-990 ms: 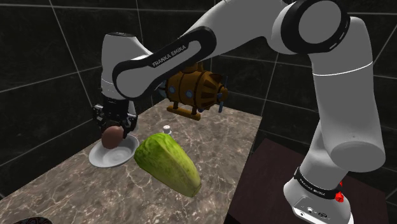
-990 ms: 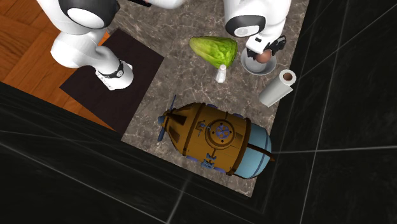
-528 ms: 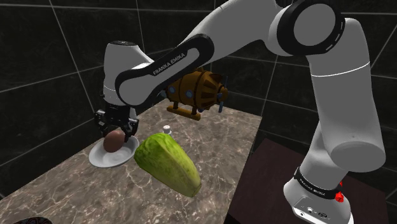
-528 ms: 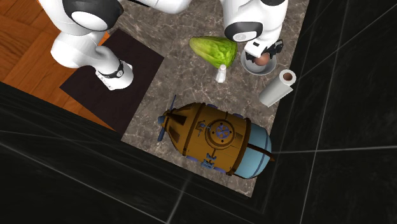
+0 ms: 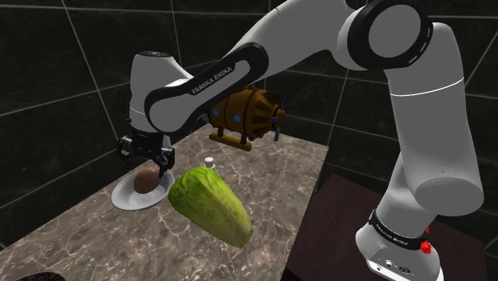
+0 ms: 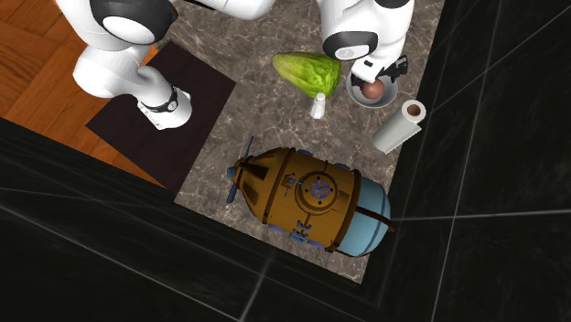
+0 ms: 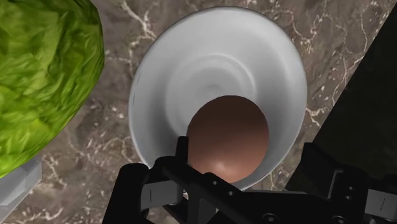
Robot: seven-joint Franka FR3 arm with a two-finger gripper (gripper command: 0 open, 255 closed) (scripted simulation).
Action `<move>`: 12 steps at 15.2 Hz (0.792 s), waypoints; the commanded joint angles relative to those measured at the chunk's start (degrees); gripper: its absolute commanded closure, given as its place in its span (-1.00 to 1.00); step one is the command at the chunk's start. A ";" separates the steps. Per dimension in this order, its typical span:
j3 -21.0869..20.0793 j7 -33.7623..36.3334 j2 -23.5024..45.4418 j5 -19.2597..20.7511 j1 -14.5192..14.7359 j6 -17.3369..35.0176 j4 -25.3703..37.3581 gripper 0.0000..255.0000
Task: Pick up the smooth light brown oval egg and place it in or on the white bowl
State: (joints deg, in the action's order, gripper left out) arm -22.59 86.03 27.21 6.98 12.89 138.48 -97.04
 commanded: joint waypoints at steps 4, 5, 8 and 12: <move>-1.07 -1.14 -4.30 -1.90 -1.47 -3.48 -0.65 -1.00; -1.30 -1.44 -5.37 -2.41 -1.82 -4.46 -0.69 -1.00; -1.28 -1.45 -5.38 -2.42 -1.81 -4.46 -0.70 -1.00; -1.28 -1.45 -5.37 -2.42 -1.81 -4.46 -0.69 -1.00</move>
State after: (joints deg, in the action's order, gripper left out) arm -23.87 84.58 21.85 4.57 11.08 134.03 -97.73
